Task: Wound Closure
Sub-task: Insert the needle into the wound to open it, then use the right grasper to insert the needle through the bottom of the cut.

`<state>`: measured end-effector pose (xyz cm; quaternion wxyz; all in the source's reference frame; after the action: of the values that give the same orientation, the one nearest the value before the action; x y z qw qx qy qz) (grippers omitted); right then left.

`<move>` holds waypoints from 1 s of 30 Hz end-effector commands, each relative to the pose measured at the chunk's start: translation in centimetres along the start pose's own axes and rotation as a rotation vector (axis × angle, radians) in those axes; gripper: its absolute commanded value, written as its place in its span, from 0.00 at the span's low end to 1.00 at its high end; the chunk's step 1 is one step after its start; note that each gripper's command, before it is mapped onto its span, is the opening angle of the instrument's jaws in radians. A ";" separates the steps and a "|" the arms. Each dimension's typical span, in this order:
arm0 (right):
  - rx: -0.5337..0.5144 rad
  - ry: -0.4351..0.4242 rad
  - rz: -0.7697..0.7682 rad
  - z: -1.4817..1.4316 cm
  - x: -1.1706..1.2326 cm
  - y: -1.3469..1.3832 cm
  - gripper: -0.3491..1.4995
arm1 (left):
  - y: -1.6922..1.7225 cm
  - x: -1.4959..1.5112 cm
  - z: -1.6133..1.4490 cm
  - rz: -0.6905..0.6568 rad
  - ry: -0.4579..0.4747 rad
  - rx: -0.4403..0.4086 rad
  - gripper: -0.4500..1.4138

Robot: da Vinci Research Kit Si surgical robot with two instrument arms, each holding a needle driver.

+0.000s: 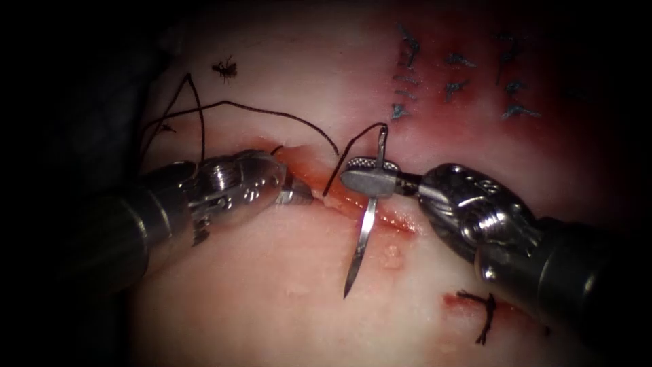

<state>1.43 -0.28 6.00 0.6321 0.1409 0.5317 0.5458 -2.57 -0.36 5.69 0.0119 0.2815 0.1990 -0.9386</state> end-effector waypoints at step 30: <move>-0.146 0.098 -0.510 0.76 -0.13 0.53 0.00 | 0.03 0.05 0.19 -0.043 -0.151 -0.155 0.54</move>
<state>1.74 0.05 6.72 0.7336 -0.0727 0.5380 0.4087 -2.64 -0.52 5.76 0.0290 0.2035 0.2788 -0.9381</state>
